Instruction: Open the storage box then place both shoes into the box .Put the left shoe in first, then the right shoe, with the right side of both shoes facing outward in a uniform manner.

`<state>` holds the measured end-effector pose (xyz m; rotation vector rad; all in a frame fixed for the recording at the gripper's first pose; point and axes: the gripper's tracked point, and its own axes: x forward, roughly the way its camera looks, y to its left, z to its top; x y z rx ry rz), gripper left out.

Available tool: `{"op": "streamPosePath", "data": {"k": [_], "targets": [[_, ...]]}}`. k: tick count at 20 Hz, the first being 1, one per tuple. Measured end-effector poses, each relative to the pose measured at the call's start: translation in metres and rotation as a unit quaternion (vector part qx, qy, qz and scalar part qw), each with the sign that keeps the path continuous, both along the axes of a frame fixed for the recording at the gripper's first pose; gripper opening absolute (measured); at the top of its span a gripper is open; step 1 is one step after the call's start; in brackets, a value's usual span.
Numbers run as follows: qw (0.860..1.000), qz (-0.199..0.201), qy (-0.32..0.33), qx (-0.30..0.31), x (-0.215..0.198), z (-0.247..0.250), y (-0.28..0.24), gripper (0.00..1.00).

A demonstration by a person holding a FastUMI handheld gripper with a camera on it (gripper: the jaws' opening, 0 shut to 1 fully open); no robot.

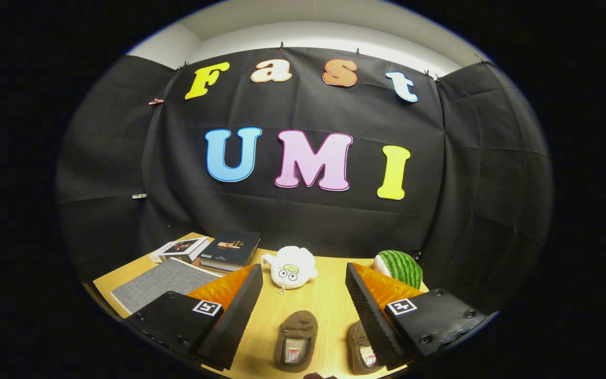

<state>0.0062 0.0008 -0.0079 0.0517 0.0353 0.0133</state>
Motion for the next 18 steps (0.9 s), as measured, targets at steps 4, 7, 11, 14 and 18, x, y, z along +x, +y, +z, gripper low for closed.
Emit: {"op": "streamPosePath", "data": {"k": [4, 7, 11, 14, 18], "targets": [[1.000, 0.001, 0.008, 0.001, 0.004, -0.004, -0.001, 0.98], [1.000, 0.001, 0.012, 0.004, 0.005, -0.006, -0.002, 0.98], [1.000, 0.002, 0.023, 0.011, 0.007, -0.013, -0.002, 0.98], [0.999, 0.006, 0.034, 0.021, 0.009, -0.018, 0.000, 0.98], [0.997, 0.020, 0.061, 0.045, 0.011, -0.030, 0.010, 0.98]]}}
